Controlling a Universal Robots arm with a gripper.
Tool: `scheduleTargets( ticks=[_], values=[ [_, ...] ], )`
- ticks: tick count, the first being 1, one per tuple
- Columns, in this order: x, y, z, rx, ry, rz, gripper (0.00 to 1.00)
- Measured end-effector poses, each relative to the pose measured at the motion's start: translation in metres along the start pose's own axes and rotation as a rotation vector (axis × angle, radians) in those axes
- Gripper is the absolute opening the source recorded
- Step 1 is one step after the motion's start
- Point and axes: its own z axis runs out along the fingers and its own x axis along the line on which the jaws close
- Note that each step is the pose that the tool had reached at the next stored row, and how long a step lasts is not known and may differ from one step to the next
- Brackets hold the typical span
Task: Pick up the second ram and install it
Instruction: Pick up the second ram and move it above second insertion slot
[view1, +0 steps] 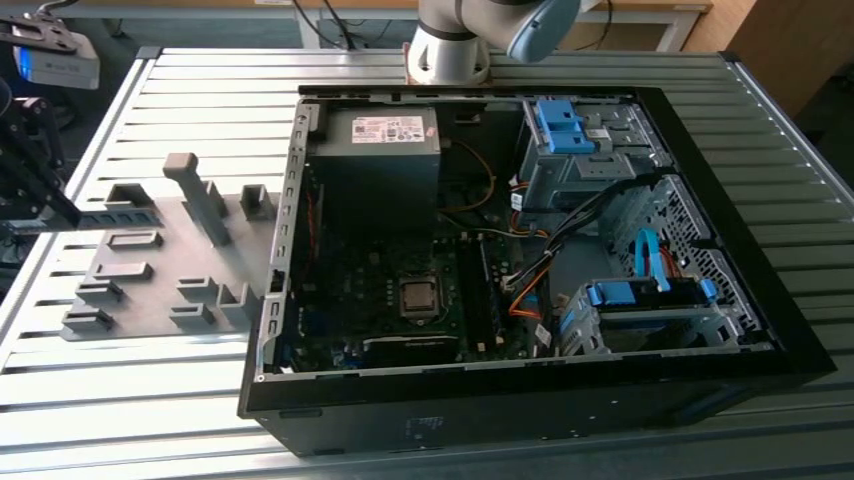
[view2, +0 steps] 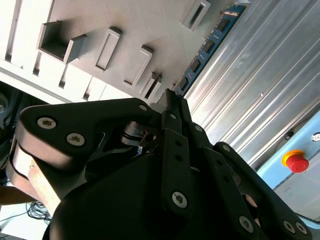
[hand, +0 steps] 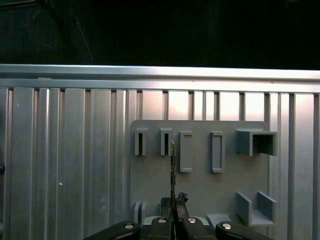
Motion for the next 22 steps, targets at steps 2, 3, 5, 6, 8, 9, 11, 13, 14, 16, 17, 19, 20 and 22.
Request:
scheduleTargets(
  ticks=[2, 3, 5, 6, 8, 9, 11, 13, 14, 16, 17, 19, 20, 22],
  values=[
    [0.0, 0.0, -0.0011, -0.0001, 0.0001, 0.0, 0.14],
    [-0.0001, 0.0, -0.0017, -0.0001, 0.0001, 0.0, 0.14],
    [-0.0001, 0.0, -0.0029, -0.0001, 0.0001, 0.0, 0.14],
    [-0.0001, 0.0, -0.0033, 0.0, 0.0, 0.0, 0.14],
    [-0.0001, -0.0001, -0.0047, -0.0002, 0.0001, 0.0, 0.14],
    [-0.0002, -0.0001, -0.0055, -0.0002, 0.0002, 0.0, 0.14],
    [-0.0002, 0.0, -0.0069, -0.0001, 0.0001, 0.0, 0.14],
    [-0.0002, 0.0, -0.0083, -0.0001, 0.0, 0.0, 0.14],
    [-0.0002, 0.0, -0.009, -0.0001, 0.0001, 0.0, 0.14],
    [-0.0003, -0.0001, -0.0111, -0.0001, 0.0001, 0.0, 0.14],
    [-0.0003, -0.0001, -0.0125, -0.0001, 0.0, 0.0, 0.14],
    [-0.0004, -0.0001, -0.0149, -0.0001, 0.0001, 0.0, 0.14],
    [-0.0004, -0.0001, -0.016, -0.0001, 0.0001, 0.0, 0.14],
    [-0.0004, -0.0001, -0.0179, -0.0001, 0.0001, 0.0, 0.14]
  ],
)
